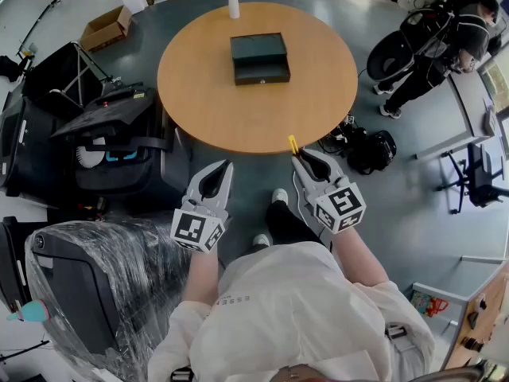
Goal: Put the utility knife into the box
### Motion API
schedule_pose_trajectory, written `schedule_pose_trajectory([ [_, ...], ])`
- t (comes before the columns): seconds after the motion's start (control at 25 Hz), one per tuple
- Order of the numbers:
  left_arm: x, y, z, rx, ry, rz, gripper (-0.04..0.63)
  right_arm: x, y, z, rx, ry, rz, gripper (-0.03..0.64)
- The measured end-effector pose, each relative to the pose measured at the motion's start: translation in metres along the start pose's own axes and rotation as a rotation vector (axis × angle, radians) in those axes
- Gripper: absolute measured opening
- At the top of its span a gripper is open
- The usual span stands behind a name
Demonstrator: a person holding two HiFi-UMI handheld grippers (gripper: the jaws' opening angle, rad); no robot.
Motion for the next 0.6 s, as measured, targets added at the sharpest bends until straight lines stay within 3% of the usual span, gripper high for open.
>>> schedule_pose_trajectory([
  [0.28,0.033,-0.007,0.056,0.007,0.01,0.013,0.017,-0.046,0.001,0.05,-0.008,0.024,0.01,0.055],
  [0.6,0.088,-0.003,0.166,0.013,0.026,0.023,0.017,-0.141,0.019,0.132,0.003,0.048,0.01,0.055],
])
Point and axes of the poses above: the fingertips, and each gripper's own axes: z forward along the fingers, x to its left, y out of its top, the point moved 6 cm from there along -z, backward along the fingers, and after that the axes turned 1 degree about -x, right-handed, at the moved point
